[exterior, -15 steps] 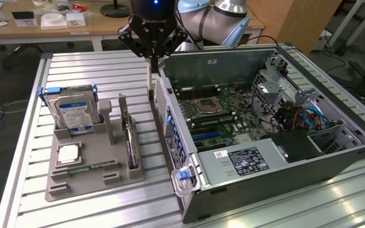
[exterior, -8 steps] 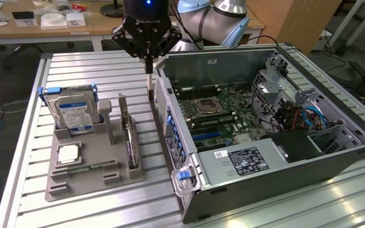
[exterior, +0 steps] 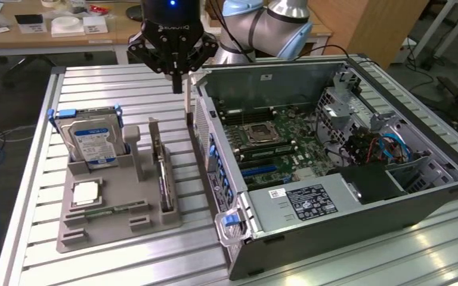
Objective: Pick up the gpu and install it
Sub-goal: 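Reach for the gpu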
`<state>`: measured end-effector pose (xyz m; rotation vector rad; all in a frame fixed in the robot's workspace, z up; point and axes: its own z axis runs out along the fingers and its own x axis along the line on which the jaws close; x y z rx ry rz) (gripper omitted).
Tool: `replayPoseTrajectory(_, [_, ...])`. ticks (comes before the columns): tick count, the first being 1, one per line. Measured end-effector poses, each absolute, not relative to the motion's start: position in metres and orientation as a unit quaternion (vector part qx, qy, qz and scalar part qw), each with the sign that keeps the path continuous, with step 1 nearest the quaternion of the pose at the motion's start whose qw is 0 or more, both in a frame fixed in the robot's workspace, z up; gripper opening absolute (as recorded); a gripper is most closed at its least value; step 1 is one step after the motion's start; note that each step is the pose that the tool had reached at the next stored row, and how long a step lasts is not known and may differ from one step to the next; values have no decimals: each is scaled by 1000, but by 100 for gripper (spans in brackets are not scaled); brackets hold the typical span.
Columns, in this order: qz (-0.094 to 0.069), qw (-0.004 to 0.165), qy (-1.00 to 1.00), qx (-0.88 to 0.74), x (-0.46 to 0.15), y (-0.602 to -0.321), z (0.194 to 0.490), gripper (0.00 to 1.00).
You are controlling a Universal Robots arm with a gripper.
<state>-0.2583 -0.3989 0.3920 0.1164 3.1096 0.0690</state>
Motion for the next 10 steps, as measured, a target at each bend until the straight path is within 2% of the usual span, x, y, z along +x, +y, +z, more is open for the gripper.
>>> replayPoseTrajectory(10, [22,15,999,37,-275,-399,391,11])
